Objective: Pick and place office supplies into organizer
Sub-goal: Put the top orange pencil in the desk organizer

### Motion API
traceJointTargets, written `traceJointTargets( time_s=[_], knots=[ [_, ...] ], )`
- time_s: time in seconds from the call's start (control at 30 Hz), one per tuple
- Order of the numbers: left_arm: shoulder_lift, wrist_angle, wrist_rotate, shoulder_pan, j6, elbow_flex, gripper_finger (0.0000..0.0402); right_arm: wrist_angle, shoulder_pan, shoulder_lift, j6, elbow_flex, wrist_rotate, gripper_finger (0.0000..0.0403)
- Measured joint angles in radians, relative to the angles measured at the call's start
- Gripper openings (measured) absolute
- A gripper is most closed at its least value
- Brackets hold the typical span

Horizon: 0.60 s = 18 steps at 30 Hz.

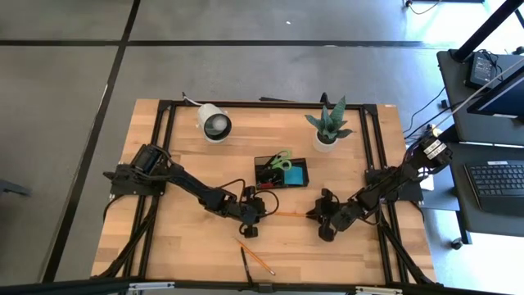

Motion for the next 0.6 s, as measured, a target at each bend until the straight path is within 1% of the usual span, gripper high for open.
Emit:
traceJointTargets(
  time_s=[0.2, 0.43, 0.6],
  knots=[
    [0.0, 0.0, 0.0, 0.0, 0.0, 0.0, 0.0067, -0.021, -0.001, -0.027, -0.053, -0.003, -0.034, 0.0058],
    [0.0, 0.0, 0.0, 0.0, -0.013, 0.0, 0.0067, -0.046, -0.001, -0.029, -0.055, 0.0, -0.044, 0.0059],
    [0.0, 0.0, 0.0, 0.0, -0.015, 0.0, 0.0067, -0.036, -0.002, -0.029, -0.077, 0.0, -0.054, 0.0077]
  ],
)
